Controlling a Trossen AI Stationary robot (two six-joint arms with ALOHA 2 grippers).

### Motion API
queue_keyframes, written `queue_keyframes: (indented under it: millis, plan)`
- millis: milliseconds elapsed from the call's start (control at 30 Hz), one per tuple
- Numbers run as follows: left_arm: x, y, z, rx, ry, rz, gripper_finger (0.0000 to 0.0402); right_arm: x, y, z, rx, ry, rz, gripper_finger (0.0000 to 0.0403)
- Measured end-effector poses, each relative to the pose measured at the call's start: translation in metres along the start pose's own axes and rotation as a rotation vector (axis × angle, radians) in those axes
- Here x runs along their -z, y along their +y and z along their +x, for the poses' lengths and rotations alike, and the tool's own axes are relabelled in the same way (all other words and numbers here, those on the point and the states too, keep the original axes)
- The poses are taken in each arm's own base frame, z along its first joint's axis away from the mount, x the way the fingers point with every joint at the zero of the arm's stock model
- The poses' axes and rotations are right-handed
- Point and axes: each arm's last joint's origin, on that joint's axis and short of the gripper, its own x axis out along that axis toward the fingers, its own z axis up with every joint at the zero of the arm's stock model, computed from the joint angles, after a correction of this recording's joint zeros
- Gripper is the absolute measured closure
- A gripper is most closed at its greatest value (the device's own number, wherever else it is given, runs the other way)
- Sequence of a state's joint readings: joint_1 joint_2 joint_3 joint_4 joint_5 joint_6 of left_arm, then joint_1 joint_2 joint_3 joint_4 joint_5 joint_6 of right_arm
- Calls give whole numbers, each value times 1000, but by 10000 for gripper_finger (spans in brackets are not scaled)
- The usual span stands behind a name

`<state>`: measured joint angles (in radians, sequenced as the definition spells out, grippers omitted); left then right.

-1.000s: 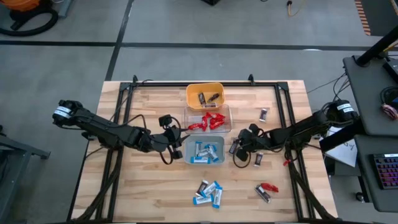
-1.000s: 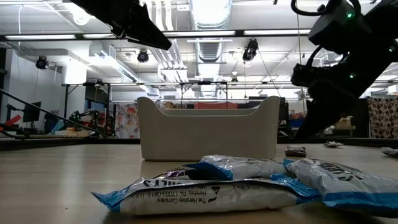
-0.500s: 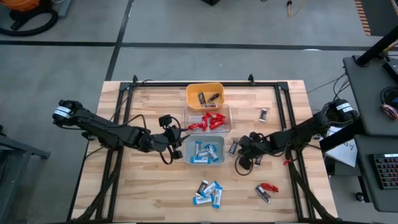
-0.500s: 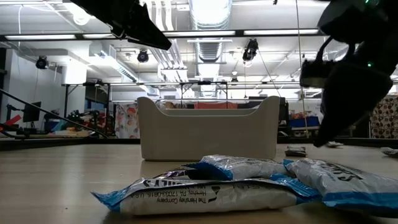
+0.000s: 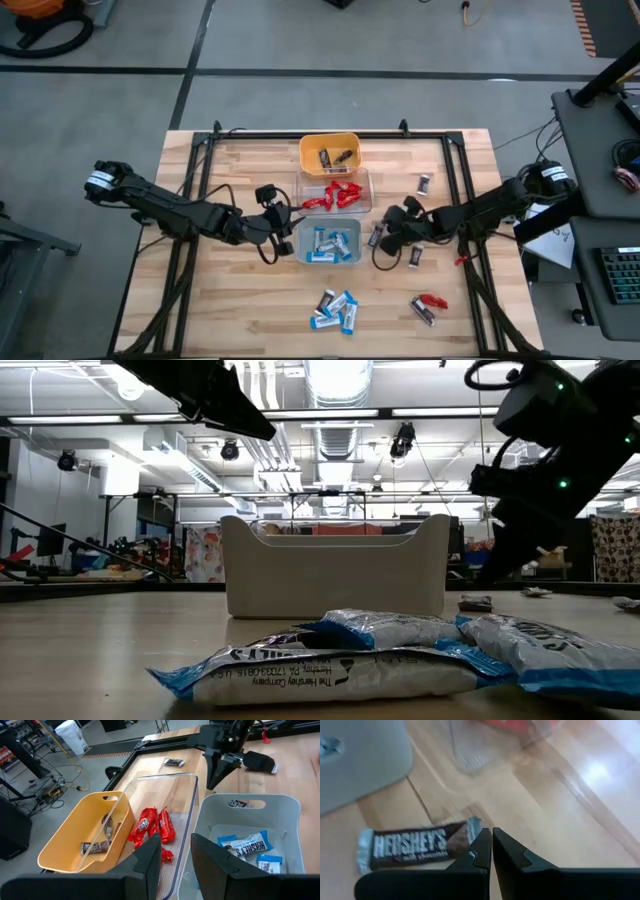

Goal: Organize candy in baskets
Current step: Put the brown chocolate bar into the yellow bin

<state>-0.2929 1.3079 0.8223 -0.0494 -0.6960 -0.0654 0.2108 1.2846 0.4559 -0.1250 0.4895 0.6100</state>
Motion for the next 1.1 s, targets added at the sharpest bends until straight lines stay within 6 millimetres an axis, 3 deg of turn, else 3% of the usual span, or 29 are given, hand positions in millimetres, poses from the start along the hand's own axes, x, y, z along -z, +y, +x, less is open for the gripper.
queue_keyframes:
  millis: [433, 733, 1100]
  plan:
    - [0, 0, 0, 0, 0, -1, 311, 10, 8, -3, -170, 135, 65, 394]
    - [0, 0, 0, 0, -2, 1, 311, -4, 5, 0, -29, -35, 36, 394]
    - [0, 0, 0, 0, -2, 2, 311, 11, 5, 16, -20, 81, 32, 394]
